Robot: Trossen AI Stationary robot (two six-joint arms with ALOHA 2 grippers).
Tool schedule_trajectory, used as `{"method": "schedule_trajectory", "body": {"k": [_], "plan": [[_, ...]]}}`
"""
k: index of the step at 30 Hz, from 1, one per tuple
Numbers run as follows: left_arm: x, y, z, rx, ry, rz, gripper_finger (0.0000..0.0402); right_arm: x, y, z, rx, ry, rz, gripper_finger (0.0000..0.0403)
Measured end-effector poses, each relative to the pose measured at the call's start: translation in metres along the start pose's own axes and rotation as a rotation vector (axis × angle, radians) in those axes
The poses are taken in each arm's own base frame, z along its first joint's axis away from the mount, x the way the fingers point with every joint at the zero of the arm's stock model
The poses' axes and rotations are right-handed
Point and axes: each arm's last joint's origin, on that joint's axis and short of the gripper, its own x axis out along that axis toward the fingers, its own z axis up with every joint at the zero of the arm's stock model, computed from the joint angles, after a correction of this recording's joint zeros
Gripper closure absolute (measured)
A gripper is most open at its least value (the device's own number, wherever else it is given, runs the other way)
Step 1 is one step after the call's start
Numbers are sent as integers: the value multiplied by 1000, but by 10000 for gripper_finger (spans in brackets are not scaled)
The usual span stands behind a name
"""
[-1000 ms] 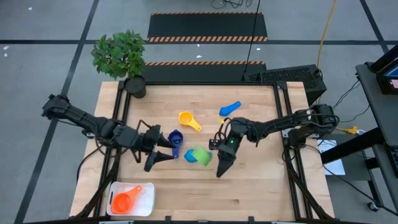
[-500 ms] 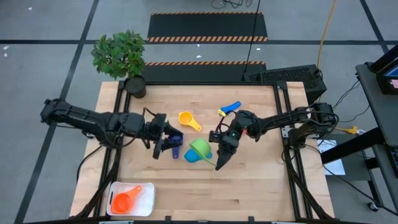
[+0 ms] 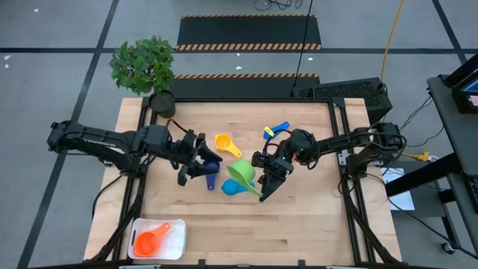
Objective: Nest measuring cups in basket
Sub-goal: Stack the green measuring cup on top of the orange measuring cup in the white bin
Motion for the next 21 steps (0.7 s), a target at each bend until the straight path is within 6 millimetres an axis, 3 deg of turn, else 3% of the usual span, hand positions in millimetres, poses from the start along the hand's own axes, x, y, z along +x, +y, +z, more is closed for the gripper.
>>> {"method": "schedule_trajectory", "body": {"k": [14, 21], "plan": [[-2, 13, 5, 34, -25, 55, 170, 0, 4, 3, -58, -3, 3, 287], [12, 16, 4, 8, -50, -9, 170, -4, 2, 6, -78, -18, -14, 287]]}}
